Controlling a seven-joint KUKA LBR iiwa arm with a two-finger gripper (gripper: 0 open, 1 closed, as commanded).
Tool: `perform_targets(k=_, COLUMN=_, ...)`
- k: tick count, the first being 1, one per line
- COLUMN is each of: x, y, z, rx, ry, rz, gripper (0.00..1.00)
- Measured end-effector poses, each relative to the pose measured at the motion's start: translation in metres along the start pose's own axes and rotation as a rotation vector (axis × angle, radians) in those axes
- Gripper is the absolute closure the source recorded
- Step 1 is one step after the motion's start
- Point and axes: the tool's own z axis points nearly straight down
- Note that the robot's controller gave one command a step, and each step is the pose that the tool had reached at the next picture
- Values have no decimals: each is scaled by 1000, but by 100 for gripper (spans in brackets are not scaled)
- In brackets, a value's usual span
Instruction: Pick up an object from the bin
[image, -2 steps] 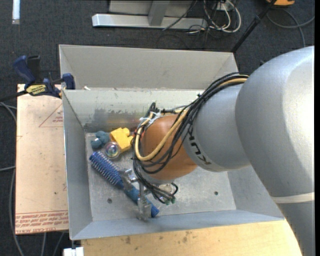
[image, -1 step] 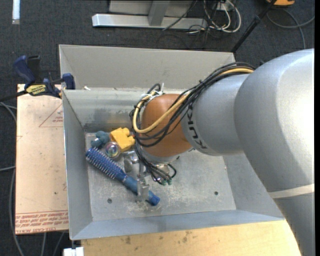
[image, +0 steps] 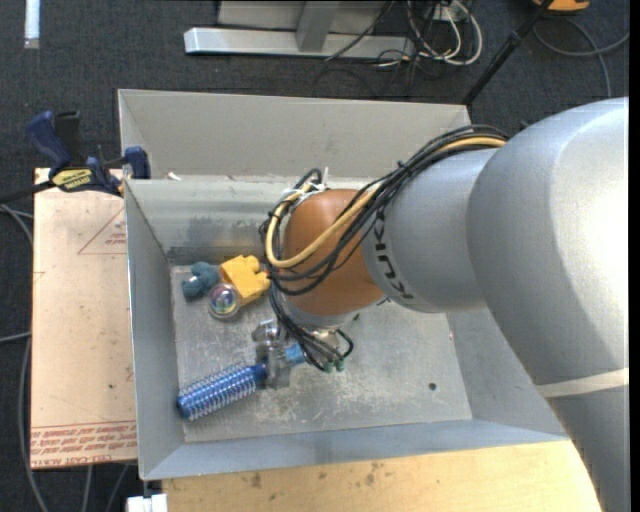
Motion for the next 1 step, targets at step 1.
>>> perform_targets(k=1, x=38, y=4, z=-136, rx=0, ry=-6, rz=-28, gripper=100)
